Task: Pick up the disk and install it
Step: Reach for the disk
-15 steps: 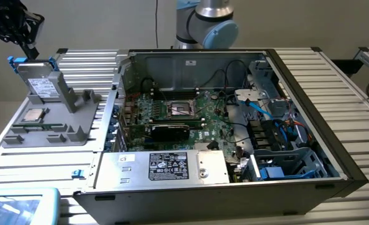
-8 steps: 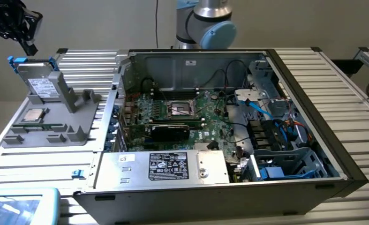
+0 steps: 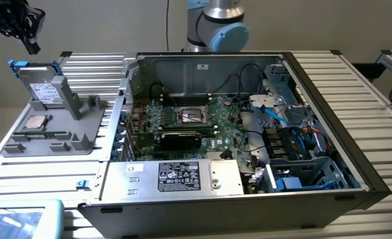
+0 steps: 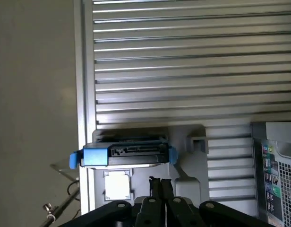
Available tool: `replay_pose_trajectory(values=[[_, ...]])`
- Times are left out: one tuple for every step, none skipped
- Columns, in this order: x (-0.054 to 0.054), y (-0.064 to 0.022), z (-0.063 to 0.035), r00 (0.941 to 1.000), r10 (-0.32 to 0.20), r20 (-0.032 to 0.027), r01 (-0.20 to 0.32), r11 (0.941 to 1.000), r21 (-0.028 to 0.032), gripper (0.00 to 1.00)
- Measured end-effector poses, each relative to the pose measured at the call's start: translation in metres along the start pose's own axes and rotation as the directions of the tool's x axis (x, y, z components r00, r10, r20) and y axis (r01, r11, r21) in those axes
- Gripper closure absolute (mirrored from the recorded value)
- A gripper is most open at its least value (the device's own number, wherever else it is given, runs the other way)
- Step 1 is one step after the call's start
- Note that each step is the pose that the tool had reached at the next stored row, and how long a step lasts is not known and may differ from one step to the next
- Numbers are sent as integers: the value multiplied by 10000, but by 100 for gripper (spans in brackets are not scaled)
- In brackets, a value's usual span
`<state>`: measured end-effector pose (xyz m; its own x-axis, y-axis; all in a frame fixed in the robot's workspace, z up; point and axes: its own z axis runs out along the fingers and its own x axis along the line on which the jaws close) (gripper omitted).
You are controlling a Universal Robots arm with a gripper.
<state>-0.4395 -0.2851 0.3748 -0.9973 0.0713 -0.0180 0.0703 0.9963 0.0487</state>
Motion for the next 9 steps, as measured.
replay_pose_trajectory(values=[[26, 24, 1, 10000, 0, -3, 0, 10000, 1, 89], [57, 43, 4, 10000, -1, -3, 1, 10000, 1, 89], [93, 57, 6, 10000, -1, -2, 1, 10000, 1, 89], [131, 68, 7, 10000, 0, -3, 0, 10000, 1, 89], [171, 79, 9, 10000, 0, -2, 0, 10000, 1, 89], [212, 90, 11, 10000, 1, -3, -1, 10000, 1, 89], [252, 100, 13, 10000, 0, -3, 0, 10000, 1, 89], [290, 110, 14, 10000, -1, -4, 1, 10000, 1, 89], [324, 118, 17, 10000, -1, -11, 1, 10000, 1, 89]])
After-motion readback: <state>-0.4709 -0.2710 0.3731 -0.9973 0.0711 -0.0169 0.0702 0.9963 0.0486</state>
